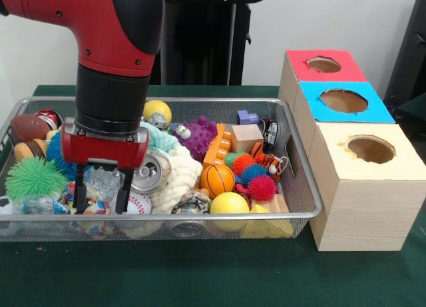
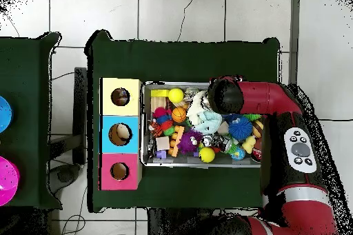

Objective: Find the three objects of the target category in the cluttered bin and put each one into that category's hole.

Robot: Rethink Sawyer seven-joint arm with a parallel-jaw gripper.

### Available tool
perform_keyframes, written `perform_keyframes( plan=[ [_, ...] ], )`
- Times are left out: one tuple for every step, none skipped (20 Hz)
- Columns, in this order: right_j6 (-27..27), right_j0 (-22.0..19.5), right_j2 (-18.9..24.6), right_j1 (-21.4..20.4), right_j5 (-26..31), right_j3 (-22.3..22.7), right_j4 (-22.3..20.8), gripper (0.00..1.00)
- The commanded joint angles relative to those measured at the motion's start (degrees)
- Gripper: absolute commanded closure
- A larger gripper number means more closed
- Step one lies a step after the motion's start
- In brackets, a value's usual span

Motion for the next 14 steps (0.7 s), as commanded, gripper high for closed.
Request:
perform_keyframes(
  plan=[
    [-3.7, -0.1, 3.5, 2.5, -0.8, 0.7, -3.4, 0.00],
    [-3.5, 0.2, 3.2, 3.0, -0.5, 0.5, -3.6, 0.00],
    [-3.4, 0.6, 2.7, 3.4, -0.4, 0.3, -4.2, 0.00],
    [-3.2, 0.9, 2.2, 3.7, -0.3, 0.0, -4.7, 0.00],
    [-3.1, 1.3, 1.7, 3.9, -0.1, -0.2, -5.3, 0.00],
    [-2.9, 1.5, 1.2, 3.7, 0.0, -0.1, -5.6, 0.00],
    [-2.7, 1.7, 0.8, 3.6, 0.2, -0.1, -5.9, 0.00],
    [-2.5, 1.7, 0.5, 3.5, 0.5, 0.1, -6.0, 0.00],
    [-2.7, 1.7, 0.3, 3.6, 0.7, 0.2, -6.3, 0.00],
    [-2.8, 1.5, 0.3, 3.8, 0.6, 0.2, -6.5, 0.00],
    [-3.0, 1.4, 0.2, 4.1, 0.5, 0.2, -6.7, 0.00],
    [-3.0, 1.3, 0.1, 4.5, 0.2, 0.1, -7.0, 0.00],
    [-3.0, 1.3, 0.0, 4.8, 0.0, -0.1, -7.3, 0.00],
    [-3.1, 1.3, -0.3, 5.1, -0.2, -0.1, -7.8, 0.00]
  ],
)
